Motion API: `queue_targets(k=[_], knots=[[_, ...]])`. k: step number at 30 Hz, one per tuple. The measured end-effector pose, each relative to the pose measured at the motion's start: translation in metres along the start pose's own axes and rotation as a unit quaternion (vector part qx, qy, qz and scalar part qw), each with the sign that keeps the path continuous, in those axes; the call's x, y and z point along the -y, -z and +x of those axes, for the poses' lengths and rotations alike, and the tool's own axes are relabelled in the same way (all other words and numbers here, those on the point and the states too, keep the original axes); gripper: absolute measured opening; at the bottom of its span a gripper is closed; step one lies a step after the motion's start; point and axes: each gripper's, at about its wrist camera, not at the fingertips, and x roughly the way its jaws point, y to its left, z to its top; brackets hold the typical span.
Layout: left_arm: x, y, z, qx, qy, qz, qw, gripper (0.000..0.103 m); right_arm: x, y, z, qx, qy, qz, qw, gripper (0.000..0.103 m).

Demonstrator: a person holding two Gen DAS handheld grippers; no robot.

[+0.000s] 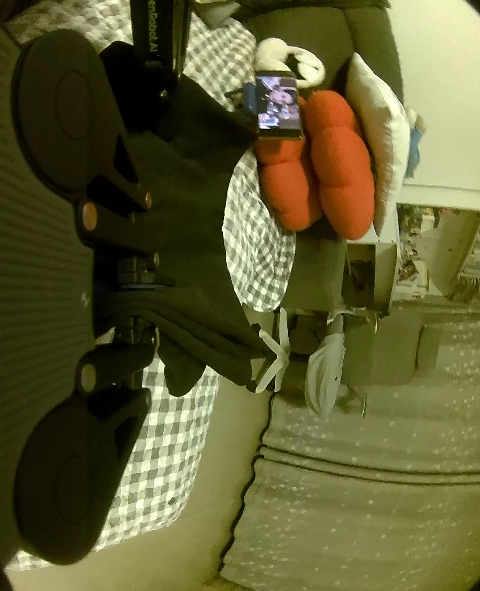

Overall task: Fold clothes
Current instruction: 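Carry the held black garment with both grippers toward the grey sofa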

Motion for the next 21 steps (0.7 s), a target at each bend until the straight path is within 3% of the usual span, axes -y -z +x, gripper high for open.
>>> queue_targets(k=[13,21], knots=[[-0.025,0.023,-0.066,0.036,-0.048,-0.036,0.9976,0.01,-0.061,0.001,-0.025,0.019,-0.027,-0.095,0.995,0.013],[-0.035,0.018,-0.093,0.05,-0.047,-0.048,0.9965,0.01,-0.085,-0.012,-0.036,0.039,-0.033,-0.119,0.992,0.013]])
